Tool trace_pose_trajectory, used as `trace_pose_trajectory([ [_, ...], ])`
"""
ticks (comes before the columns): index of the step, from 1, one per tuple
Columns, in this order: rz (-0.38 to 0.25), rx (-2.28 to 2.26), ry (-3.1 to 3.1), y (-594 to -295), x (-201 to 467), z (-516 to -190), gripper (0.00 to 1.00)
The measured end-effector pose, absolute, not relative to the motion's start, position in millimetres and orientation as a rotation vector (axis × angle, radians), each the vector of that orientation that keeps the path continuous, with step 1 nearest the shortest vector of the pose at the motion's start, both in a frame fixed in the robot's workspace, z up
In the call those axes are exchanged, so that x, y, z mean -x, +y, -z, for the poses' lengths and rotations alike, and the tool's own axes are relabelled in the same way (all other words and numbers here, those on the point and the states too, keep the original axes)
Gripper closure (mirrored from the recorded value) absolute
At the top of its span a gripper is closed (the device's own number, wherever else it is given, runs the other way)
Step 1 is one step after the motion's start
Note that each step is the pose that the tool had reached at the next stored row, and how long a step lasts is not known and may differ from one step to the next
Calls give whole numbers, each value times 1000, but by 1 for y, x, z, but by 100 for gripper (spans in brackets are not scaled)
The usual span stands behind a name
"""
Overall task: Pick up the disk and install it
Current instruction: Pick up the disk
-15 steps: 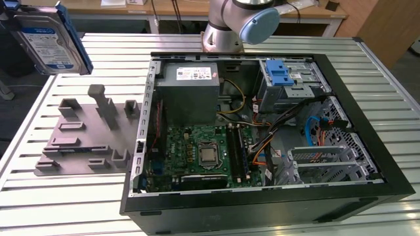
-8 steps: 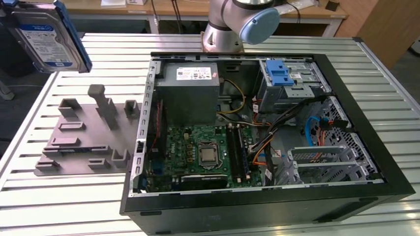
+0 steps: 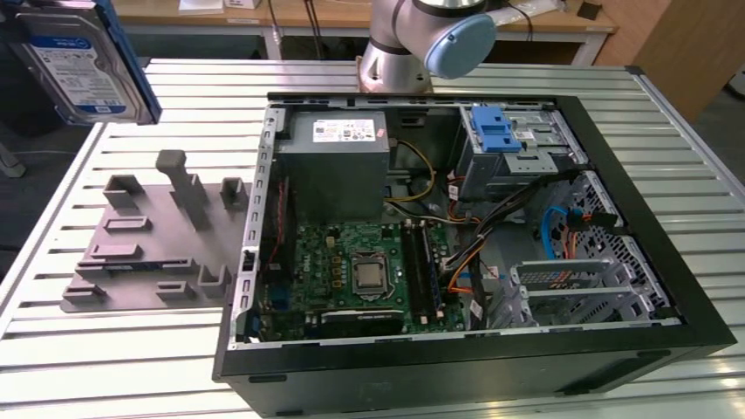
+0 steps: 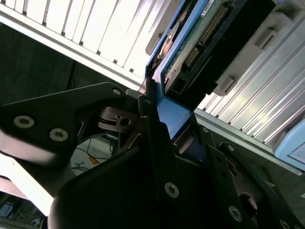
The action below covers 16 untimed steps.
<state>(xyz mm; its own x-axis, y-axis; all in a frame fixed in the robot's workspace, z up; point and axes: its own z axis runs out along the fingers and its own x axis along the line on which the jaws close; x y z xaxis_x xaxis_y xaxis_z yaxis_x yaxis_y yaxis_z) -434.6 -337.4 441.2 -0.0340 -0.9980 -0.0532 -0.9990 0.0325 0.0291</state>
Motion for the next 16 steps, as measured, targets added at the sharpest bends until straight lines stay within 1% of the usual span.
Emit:
trace_pose_trajectory([
  [16,-91,2171,2244,-337,435,-453,64],
])
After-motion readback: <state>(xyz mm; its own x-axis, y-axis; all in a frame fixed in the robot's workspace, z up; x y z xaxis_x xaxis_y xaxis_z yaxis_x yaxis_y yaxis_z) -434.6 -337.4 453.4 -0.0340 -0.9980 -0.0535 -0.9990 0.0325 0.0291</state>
